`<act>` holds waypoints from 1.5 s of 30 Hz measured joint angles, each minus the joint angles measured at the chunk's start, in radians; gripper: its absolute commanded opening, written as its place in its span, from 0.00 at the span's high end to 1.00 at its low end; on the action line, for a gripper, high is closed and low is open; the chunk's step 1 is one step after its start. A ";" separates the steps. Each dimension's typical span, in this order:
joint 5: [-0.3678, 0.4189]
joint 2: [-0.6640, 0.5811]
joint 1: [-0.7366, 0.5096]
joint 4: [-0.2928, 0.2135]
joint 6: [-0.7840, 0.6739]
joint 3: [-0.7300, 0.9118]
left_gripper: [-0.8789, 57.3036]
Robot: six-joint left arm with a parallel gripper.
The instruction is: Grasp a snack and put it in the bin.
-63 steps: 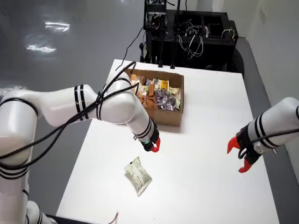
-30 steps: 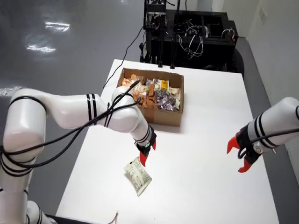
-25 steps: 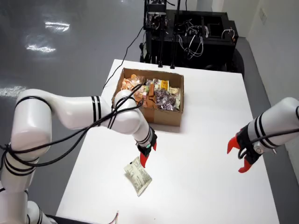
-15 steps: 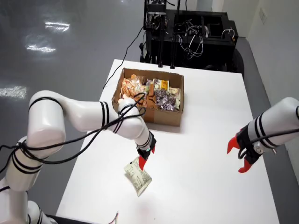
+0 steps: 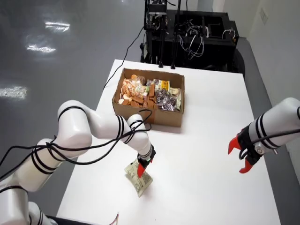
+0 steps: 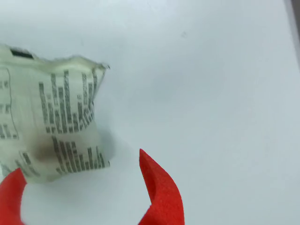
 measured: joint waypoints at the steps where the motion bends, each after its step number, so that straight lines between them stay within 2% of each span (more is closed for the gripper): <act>1: 0.001 0.006 0.003 0.002 0.001 -0.001 0.14; 17: -0.036 -0.025 0.045 0.015 -0.013 0.104 0.13; 28: -0.066 0.062 0.029 0.013 -0.031 0.077 0.13; 31: -0.066 0.082 0.024 0.013 -0.037 0.058 0.19; 45: -0.009 0.091 -0.004 0.010 -0.065 0.020 0.64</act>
